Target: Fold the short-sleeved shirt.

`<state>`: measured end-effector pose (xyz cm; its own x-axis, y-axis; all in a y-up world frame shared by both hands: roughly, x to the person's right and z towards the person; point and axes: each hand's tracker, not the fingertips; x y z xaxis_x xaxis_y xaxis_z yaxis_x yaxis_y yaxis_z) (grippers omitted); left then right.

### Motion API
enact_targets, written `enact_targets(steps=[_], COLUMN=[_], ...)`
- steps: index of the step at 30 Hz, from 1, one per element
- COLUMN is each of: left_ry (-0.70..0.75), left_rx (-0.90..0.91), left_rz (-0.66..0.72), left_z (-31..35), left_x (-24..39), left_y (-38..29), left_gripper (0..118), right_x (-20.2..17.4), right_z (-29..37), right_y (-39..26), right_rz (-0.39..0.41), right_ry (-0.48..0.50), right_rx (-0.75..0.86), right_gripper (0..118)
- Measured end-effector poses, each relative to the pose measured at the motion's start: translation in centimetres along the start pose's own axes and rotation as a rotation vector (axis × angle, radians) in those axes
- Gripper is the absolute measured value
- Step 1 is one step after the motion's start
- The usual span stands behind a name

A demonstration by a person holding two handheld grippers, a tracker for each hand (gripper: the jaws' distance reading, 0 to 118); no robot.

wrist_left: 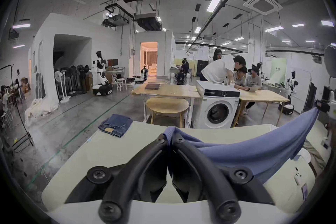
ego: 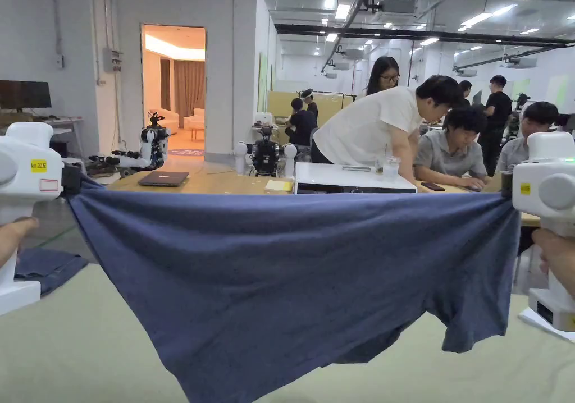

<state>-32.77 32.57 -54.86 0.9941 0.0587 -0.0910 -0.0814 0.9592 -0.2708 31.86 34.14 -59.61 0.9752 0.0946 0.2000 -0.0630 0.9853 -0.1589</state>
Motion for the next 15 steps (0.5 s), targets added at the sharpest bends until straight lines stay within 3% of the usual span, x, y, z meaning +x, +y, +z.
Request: enact_targets(steps=[3,15], left_ry=[0.018,-0.063], left_rx=[-0.045,-0.132], left_rz=[-0.064,-0.004], left_z=[-0.6,3.0], left_x=[0.3,0.1], left_y=[-2.5,-15.7], left_gripper=[0,0], right_x=[0.3,2.0], right_z=[-0.5,4.7], right_y=[-3.0,-16.5], right_rz=[-0.026,0.009], right_ry=[0.033,0.027], right_rx=[-0.085,-0.221], right_gripper=[2,2])
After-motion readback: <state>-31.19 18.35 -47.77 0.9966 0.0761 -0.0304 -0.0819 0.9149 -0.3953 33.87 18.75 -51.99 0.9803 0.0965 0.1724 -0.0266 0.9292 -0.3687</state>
